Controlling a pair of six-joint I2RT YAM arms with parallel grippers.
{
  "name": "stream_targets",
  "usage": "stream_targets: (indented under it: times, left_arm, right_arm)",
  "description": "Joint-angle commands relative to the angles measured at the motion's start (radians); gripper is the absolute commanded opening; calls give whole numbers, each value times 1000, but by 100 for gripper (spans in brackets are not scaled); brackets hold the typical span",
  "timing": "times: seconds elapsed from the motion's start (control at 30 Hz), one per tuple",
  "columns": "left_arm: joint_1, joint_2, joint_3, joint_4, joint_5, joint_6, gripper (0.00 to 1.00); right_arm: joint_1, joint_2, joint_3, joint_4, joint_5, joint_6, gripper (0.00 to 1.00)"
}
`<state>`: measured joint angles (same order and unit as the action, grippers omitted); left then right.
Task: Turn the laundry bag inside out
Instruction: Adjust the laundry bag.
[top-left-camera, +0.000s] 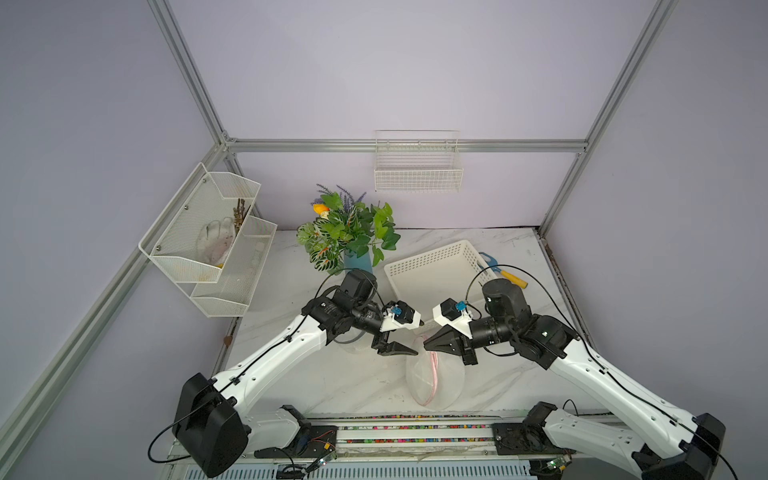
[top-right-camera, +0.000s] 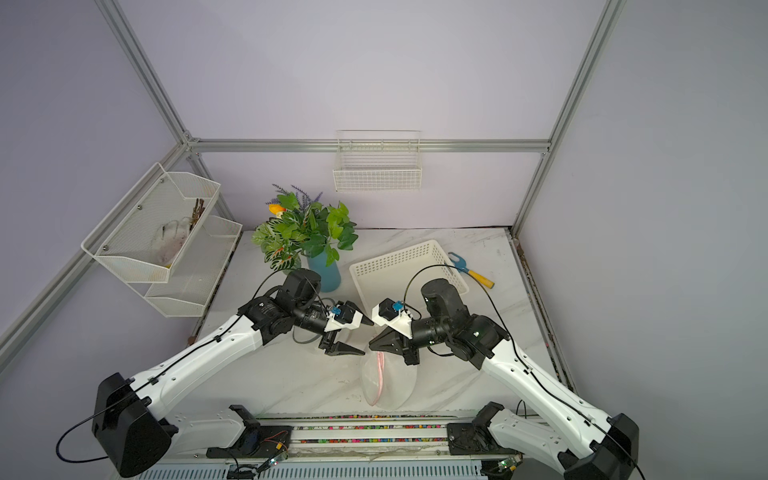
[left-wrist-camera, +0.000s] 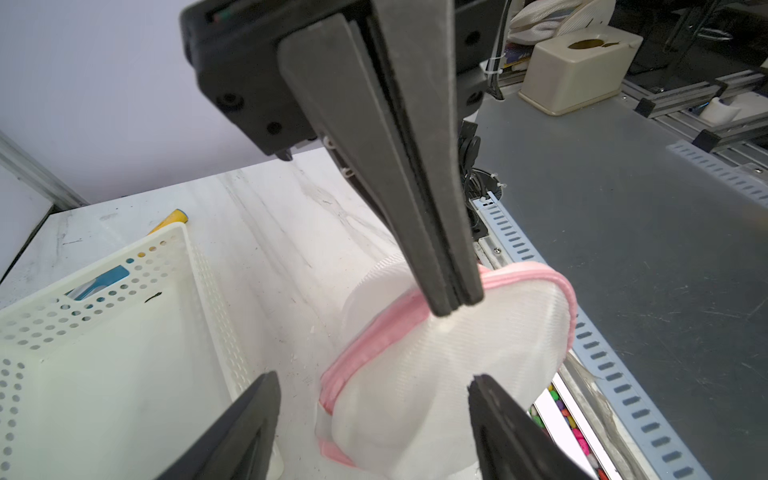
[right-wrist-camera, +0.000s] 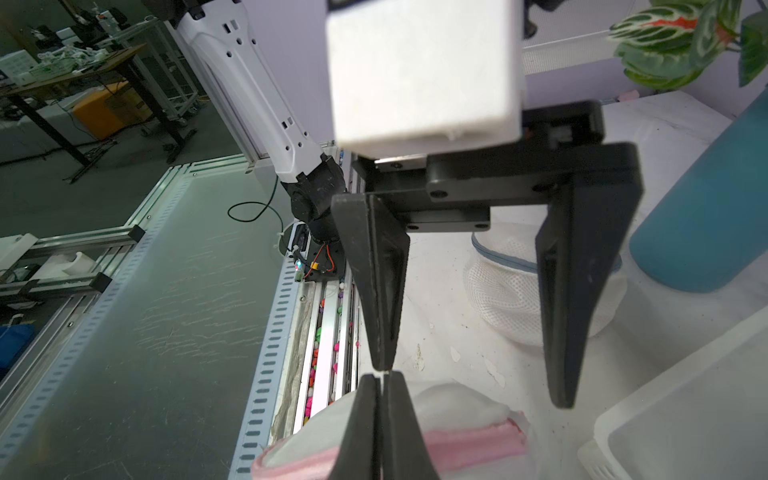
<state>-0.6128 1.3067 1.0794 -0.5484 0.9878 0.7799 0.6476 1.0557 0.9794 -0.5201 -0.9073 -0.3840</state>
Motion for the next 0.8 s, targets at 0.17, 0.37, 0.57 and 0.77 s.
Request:
stream_targets:
  times: [0.17, 0.37, 0.57, 0.77]
  left_arm:
    - [38, 98, 111, -108, 196, 120, 73]
    - [45, 176, 132, -126, 267, 129, 59]
    - [60, 173, 126, -137, 273, 135, 24]
    - [80, 149, 124, -137, 275, 90, 4]
  right_arm:
    - [-44, 107, 111, -48, -185, -168, 0]
    - [-57, 142, 147, -47, -200, -206, 0]
    - [-71, 140, 149, -42, -168, -216, 0]
    - [-80, 47, 77, -19, -58, -203, 0]
